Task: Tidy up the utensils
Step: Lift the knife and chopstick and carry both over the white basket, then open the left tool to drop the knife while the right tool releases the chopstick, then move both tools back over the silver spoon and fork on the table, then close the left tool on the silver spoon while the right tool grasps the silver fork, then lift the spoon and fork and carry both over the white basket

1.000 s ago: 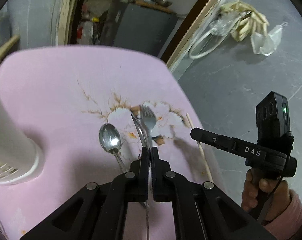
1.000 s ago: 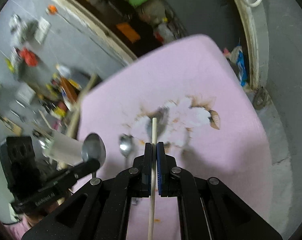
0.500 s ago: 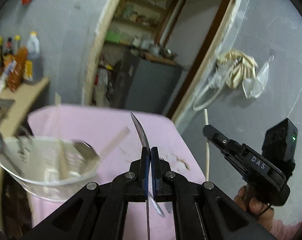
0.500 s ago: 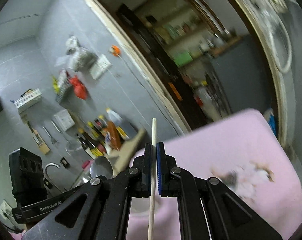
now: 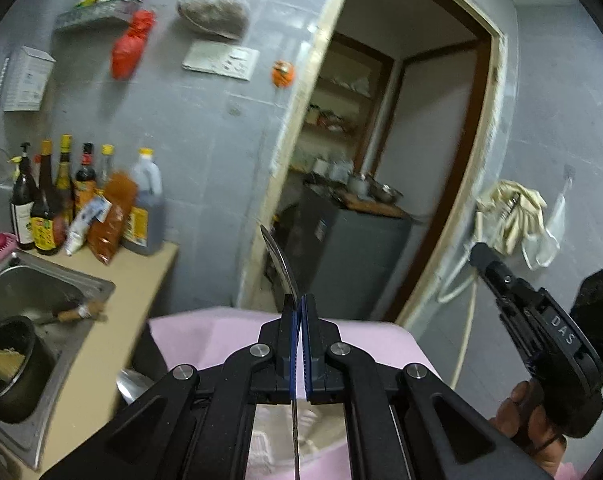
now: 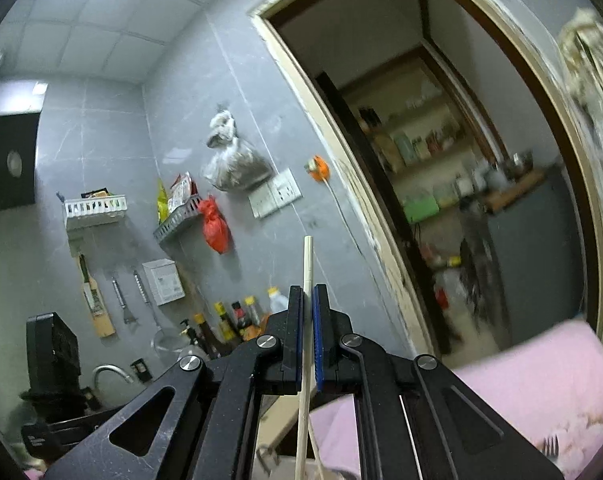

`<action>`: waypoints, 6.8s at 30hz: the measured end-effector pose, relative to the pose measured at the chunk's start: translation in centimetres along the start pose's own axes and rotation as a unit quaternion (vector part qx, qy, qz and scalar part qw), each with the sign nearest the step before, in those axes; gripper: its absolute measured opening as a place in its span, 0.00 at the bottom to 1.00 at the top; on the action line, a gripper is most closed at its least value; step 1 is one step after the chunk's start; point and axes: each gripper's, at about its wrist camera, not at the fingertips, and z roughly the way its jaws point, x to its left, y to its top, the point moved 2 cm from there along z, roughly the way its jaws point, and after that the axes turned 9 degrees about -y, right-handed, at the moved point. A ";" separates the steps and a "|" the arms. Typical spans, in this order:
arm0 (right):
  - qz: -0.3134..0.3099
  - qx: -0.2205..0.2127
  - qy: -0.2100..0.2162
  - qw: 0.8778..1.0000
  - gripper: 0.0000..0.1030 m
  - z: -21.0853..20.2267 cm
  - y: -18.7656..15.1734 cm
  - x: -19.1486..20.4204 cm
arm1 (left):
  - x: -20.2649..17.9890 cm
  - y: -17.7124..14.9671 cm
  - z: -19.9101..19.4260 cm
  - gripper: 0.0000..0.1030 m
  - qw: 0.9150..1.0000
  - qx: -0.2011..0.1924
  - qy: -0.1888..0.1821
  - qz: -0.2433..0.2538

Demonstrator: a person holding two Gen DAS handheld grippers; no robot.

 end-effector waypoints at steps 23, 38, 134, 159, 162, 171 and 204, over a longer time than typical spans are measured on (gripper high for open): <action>-0.044 -0.027 -0.045 0.998 0.04 3.8 -6.2 0.9 | 9.2 -4.0 3.7 0.03 0.996 -0.078 0.008 -0.044; -0.095 -0.025 -0.050 0.994 0.04 3.9 -8.2 1.2 | 7.7 -7.0 4.1 0.03 0.997 -0.073 0.040 0.007; -0.097 0.249 -0.146 0.953 0.98 -6.7 -6.1 -26.9 | -16.6 -17.9 9.0 1.00 0.991 0.066 0.078 0.083; -0.035 0.458 -0.038 0.888 0.46 1.7 -17.4 -29.3 | -10.4 -22.6 19.3 0.59 0.969 0.246 0.019 -0.003; -0.030 0.464 -0.034 0.884 0.42 2.4 -17.5 -29.3 | -9.9 -22.9 20.4 0.50 0.966 0.259 0.008 -0.010; 0.041 0.501 -0.013 0.865 0.28 5.2 -18.0 -30.1 | -10.1 -22.8 22.4 0.38 0.957 0.289 -0.030 0.010; 0.021 0.351 -0.078 0.933 0.09 -0.5 -12.3 -24.9 | -13.9 -19.8 18.8 0.03 0.965 0.252 -0.013 0.075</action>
